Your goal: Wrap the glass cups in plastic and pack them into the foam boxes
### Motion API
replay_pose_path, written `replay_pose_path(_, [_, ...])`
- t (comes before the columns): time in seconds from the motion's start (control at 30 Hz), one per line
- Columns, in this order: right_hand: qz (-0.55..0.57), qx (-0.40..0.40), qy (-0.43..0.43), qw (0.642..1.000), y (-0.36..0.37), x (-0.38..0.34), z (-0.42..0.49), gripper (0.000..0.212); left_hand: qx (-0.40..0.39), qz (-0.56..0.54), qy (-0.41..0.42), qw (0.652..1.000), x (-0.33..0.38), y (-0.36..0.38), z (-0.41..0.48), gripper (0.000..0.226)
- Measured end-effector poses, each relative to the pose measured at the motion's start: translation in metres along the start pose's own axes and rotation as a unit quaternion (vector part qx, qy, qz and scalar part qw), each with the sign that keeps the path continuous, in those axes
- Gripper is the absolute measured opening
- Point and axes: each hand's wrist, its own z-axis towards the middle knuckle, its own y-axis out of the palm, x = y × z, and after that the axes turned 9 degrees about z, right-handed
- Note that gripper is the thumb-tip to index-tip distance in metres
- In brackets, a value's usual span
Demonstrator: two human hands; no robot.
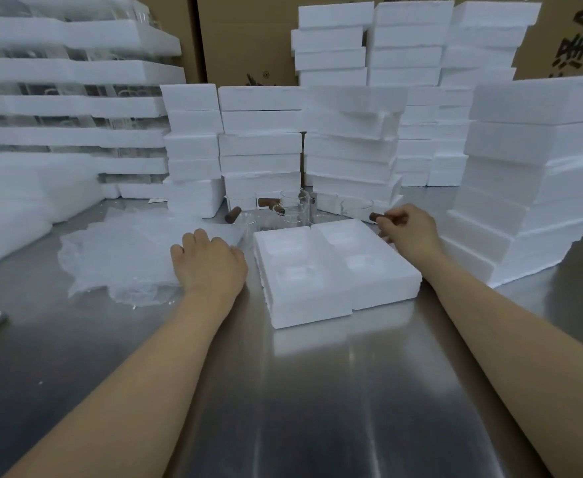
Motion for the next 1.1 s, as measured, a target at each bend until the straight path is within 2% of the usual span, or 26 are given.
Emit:
replay_pose_path(0.1, [0.038,0.050,-0.069,0.996,-0.003,-0.010,-0.018,0.010,0.033,-0.006,-0.024,0.999,-0.008,-0.007,0.001,0.028])
replay_pose_path(0.23, [0.091,0.099,-0.127,0.983,-0.013,-0.026,-0.050,0.010,-0.088,0.041,-0.041,0.994,-0.013,-0.018,-0.008,0.016])
replay_pose_path(0.33, [0.147,0.142,-0.128,0.970,-0.024,-0.039,-0.075,0.011,-0.105,0.061,-0.019,0.992,-0.013,-0.022,-0.013,0.019])
replay_pose_path(0.47, [0.244,0.091,-0.109,0.959,-0.029,-0.072,-0.096,0.013,-0.075,0.060,-0.013,0.995,-0.017,-0.031,-0.015,0.019])
replay_pose_path(0.53, [0.283,0.042,-0.107,0.952,-0.025,-0.089,-0.103,0.010,0.014,-0.031,0.006,0.999,-0.013,-0.037,-0.017,0.024])
replay_pose_path(0.6, [0.307,0.001,-0.089,0.948,-0.018,-0.100,-0.110,0.009,0.087,-0.209,0.052,0.973,-0.003,-0.050,-0.021,0.037])
replay_pose_path(0.63, [0.320,-0.016,-0.075,0.944,-0.014,-0.103,-0.113,0.009,0.075,-0.318,0.063,0.943,0.003,-0.059,-0.023,0.043])
replay_pose_path(0.7, [0.352,-0.044,-0.042,0.934,-0.008,-0.106,-0.116,0.009,-0.014,-0.475,0.065,0.877,0.016,-0.075,-0.025,0.050])
replay_pose_path(0.77, [0.372,-0.061,-0.012,0.926,-0.004,-0.107,-0.118,0.008,-0.048,-0.500,0.076,0.862,0.025,-0.077,-0.028,0.051])
replay_pose_path(0.83, [0.369,-0.063,0.004,0.927,-0.004,-0.105,-0.117,0.008,-0.009,-0.487,0.071,0.870,0.025,-0.069,-0.029,0.056])
replay_pose_path(0.87, [0.358,-0.058,0.009,0.932,-0.004,-0.104,-0.117,0.008,0.025,-0.449,0.049,0.892,0.020,-0.066,-0.029,0.059])
replay_pose_path(0.93, [0.328,-0.041,0.023,0.944,-0.004,-0.100,-0.118,0.008,0.070,-0.266,0.005,0.961,0.005,-0.056,-0.023,0.052])
replay_pose_path(1.0, [0.311,-0.026,0.039,0.949,-0.004,-0.095,-0.119,0.009,0.008,-0.094,-0.023,0.995,-0.014,-0.044,-0.016,0.032])
replay_pose_path(1.03, [0.309,-0.022,0.044,0.950,-0.003,-0.094,-0.119,0.009,-0.032,-0.052,-0.026,0.998,-0.024,-0.041,-0.013,0.025])
replay_pose_path(1.1, [0.310,-0.020,0.051,0.949,-0.001,-0.093,-0.119,0.010,-0.069,-0.037,-0.027,0.997,-0.038,-0.036,-0.008,0.021])
